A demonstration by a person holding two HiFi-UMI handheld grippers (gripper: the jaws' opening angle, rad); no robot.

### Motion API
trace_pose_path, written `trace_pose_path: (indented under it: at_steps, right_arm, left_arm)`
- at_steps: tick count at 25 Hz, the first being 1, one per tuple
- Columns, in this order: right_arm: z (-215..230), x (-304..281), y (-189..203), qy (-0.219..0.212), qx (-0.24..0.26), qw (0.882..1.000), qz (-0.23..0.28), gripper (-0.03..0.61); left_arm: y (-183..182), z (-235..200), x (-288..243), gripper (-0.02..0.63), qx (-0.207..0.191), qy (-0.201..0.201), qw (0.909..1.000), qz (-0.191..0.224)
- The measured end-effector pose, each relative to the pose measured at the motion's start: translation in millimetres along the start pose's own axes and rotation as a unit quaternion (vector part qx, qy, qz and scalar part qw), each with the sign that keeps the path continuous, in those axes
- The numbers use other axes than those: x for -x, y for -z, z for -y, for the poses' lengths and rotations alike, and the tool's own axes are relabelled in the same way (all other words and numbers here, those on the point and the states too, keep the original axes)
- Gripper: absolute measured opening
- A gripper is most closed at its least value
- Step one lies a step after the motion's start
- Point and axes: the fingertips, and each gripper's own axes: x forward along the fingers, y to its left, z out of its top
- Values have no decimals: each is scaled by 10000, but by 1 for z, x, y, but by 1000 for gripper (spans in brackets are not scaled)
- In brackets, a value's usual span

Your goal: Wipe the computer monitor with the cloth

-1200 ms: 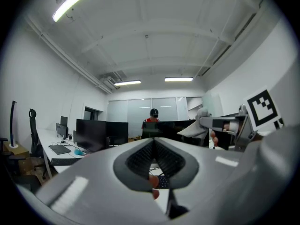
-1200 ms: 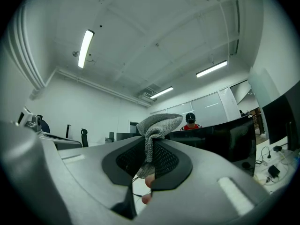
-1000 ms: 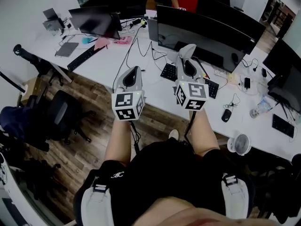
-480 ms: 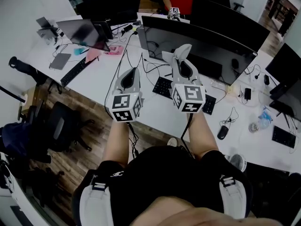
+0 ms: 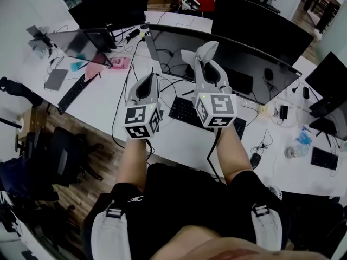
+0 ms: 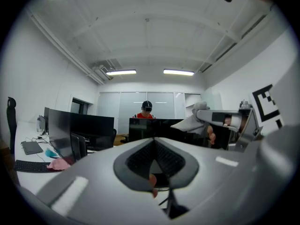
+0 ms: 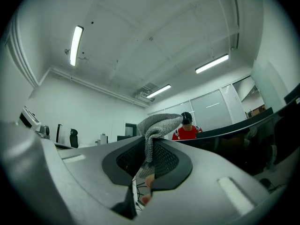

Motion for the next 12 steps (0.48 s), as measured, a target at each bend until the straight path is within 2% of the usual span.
trace_pose_path:
  at_steps: [6,12]
  right_arm:
    - [-26,-52,9,263,213,9994,-18,25]
    - [-55,-111,10,709,449,9965,18,25]
  left_arm:
    - [-3,-45,-40,49,109,508,9986,70]
    - [-10,-107,-65,49,-19,867,9962,89]
